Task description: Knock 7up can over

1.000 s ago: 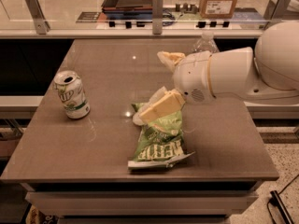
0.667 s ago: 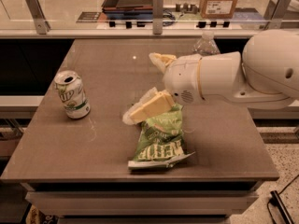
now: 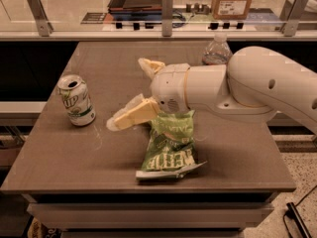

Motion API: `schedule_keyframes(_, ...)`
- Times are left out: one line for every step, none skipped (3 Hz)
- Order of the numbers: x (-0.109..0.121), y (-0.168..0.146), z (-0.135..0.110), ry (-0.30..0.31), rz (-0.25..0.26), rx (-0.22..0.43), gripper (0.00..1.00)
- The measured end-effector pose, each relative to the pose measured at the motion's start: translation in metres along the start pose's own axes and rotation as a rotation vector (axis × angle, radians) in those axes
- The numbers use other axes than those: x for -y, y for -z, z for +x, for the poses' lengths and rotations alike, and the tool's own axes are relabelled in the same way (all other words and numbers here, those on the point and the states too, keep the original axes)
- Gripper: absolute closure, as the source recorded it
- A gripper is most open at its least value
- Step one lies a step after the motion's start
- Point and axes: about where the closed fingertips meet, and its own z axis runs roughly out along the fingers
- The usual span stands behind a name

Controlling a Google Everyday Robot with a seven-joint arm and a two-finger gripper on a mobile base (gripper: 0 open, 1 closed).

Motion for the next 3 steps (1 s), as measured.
schedule_keyframes(0.000, -0.025, -0.004, -0.017, -0.003, 0.014, 0.00)
schedule_keyframes(0.002, -0.047, -0.013, -0.014, -0.002, -0.014, 0.00)
schedule_keyframes(0.004, -0.070, -0.017, -0.009, 0.008, -0.061, 0.00)
